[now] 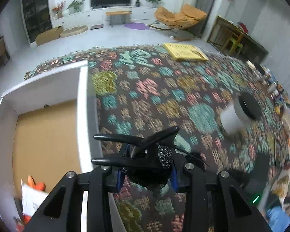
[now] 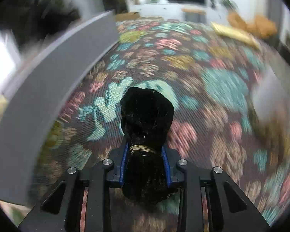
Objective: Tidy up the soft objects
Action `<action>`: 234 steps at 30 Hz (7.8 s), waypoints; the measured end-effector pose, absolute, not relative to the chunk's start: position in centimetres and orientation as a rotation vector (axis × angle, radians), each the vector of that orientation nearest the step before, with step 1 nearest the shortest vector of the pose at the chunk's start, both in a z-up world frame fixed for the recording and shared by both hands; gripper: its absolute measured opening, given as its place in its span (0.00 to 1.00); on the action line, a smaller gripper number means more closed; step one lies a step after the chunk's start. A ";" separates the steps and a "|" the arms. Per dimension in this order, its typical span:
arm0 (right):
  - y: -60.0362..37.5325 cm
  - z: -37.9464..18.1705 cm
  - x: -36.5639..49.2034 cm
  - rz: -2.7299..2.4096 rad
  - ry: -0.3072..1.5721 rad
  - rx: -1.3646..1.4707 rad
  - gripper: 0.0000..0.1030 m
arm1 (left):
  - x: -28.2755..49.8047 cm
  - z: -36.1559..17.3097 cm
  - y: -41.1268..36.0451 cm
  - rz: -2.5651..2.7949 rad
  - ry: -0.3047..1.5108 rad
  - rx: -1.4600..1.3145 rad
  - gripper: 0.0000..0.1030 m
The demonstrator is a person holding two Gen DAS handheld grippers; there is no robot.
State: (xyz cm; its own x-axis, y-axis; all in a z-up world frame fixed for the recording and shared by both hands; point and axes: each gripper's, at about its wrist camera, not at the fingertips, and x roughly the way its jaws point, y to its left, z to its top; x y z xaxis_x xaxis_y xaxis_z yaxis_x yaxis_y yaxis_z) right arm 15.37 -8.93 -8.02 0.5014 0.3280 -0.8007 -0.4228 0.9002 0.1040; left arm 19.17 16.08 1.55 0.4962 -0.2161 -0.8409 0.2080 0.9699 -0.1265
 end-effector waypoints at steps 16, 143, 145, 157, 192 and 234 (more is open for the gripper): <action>-32.2 -4.6 21.7 -0.016 0.788 0.140 0.37 | 20.1 -6.2 1.2 -0.358 0.920 -0.007 0.41; -31.0 -8.2 23.3 -0.098 0.868 -0.028 0.90 | 26.5 -11.5 -0.2 -0.189 0.936 0.093 1.00; -30.9 -8.2 23.3 -0.099 0.868 -0.029 0.90 | 26.5 -11.5 -0.3 -0.189 0.936 0.093 1.00; -30.9 -8.2 23.4 -0.099 0.868 -0.029 0.90 | 26.5 -11.5 -0.3 -0.189 0.936 0.093 1.00; -30.9 -8.2 23.3 -0.101 0.869 -0.032 0.90 | 26.4 -11.5 -0.3 -0.190 0.935 0.094 1.00; -27.3 5.6 18.3 0.121 0.914 -0.041 0.29 | 21.5 0.1 8.7 -0.382 0.909 -0.376 0.40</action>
